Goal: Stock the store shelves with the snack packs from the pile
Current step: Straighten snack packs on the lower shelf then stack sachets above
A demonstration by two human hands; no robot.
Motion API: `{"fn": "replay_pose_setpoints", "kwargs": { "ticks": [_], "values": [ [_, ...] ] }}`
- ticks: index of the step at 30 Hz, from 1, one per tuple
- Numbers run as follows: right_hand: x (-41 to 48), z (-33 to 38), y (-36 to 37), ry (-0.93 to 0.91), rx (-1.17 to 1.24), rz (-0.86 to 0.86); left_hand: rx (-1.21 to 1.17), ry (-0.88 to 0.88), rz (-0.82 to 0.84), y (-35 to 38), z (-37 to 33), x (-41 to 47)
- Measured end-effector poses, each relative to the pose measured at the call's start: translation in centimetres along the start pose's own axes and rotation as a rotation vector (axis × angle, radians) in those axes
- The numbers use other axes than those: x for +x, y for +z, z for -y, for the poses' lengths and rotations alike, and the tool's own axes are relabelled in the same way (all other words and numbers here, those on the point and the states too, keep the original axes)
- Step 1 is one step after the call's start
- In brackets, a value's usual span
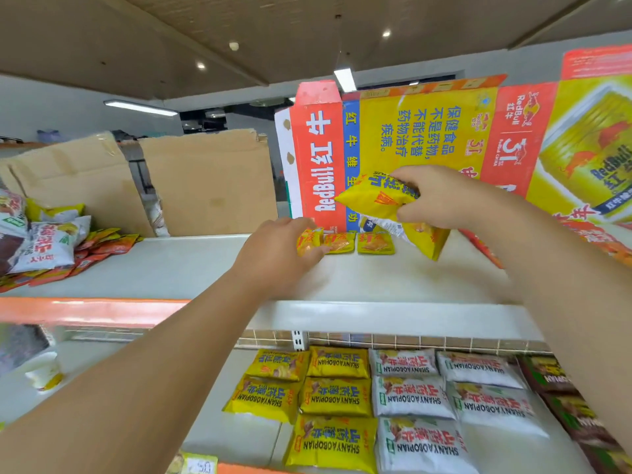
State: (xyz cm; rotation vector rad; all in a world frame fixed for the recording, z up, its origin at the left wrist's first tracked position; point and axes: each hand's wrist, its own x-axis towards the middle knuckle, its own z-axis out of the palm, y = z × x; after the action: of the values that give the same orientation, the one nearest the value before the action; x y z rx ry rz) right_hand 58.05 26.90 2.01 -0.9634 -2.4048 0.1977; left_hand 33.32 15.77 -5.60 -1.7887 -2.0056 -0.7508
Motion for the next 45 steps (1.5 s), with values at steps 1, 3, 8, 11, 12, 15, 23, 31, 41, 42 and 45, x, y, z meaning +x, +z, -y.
{"fn": "replay_pose_setpoints", "kwargs": {
  "ticks": [1, 3, 8, 11, 12, 15, 23, 31, 41, 42, 45],
  "values": [
    [-0.8, 1.3, -0.2, -0.006, -0.01, 0.0, -0.014, 0.006, -0.006, -0.5, 0.0, -0.7],
    [-2.6, 4.1, -0.6, -0.02, -0.008, 0.011, -0.052, 0.015, -0.019, -1.7, 0.4, -2.5],
    [-7.1, 11.4, 1.4, -0.06, -0.017, 0.084, -0.121, 0.037, -0.063, -4.9, 2.3, -8.7],
    [-9.0, 15.1, 4.2, -0.093, -0.006, 0.156, -0.12, -0.005, -0.046, -6.5, 4.5, -12.7],
    [-9.5, 16.1, 5.2, -0.105, -0.002, 0.178, -0.11, -0.01, -0.042, -7.0, 5.4, -13.9],
    [-10.5, 18.4, 8.4, -0.125, 0.033, 0.262, -0.132, -0.037, -0.008, -7.9, 8.0, -17.6],
    [-11.8, 19.8, 18.6, -0.086, 0.002, 0.475, -0.132, -0.218, 0.177, -4.5, 12.8, -24.6],
    [-10.5, 16.0, 27.4, -0.018, -0.003, 0.555, -0.07, -0.32, 0.359, 2.1, 15.5, -25.8],
    [-7.1, 12.1, 36.5, -0.045, -0.012, 0.571, -0.068, -0.465, 0.476, 10.0, 17.8, -26.0],
    [-7.1, 12.0, 37.5, -0.042, -0.019, 0.575, -0.062, -0.48, 0.489, 10.5, 18.3, -26.3],
    [-7.3, 12.2, 40.6, -0.039, -0.029, 0.576, -0.032, -0.508, 0.519, 11.6, 19.9, -27.1]
  ]
}}
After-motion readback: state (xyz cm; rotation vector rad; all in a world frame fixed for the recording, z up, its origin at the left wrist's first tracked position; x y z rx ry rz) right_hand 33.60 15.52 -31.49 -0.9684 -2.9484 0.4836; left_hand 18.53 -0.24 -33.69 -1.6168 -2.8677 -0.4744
